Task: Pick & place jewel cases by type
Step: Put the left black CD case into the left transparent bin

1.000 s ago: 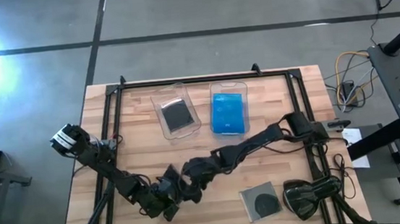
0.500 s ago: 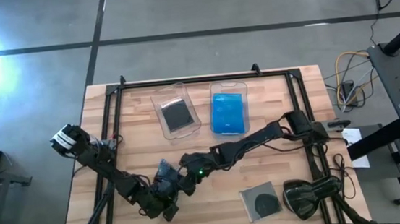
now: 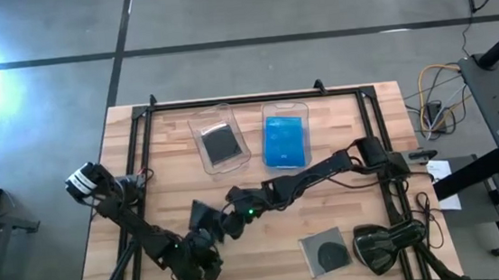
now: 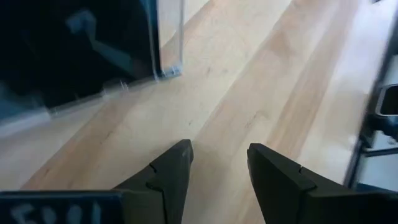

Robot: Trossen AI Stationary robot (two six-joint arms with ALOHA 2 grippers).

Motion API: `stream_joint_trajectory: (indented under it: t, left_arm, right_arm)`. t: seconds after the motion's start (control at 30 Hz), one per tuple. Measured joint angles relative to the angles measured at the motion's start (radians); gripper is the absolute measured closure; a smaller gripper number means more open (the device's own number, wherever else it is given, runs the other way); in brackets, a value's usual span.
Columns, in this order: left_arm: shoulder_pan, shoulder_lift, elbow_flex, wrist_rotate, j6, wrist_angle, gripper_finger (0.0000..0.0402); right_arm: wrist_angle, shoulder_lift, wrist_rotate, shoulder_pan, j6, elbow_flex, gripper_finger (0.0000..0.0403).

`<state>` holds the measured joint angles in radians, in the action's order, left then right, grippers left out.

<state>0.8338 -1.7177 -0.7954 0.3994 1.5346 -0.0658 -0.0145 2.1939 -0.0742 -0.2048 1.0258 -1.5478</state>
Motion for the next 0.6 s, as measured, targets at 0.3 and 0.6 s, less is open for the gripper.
stream_joint_trajectory:
  t: [0.3, 0.6]
  left_arm:
    - [0.148, -0.002, -0.229, 0.129, 0.332, -0.521, 0.0254]
    - [0.24, -0.002, -0.289, 0.239, 0.711, -0.816, 0.0254]
  right_arm:
    - [-0.044, -0.078, 0.082, 0.038, -0.095, 0.0, 0.039]
    - [-0.177, -0.274, 0.606, 0.087, -0.037, -0.003, 0.039]
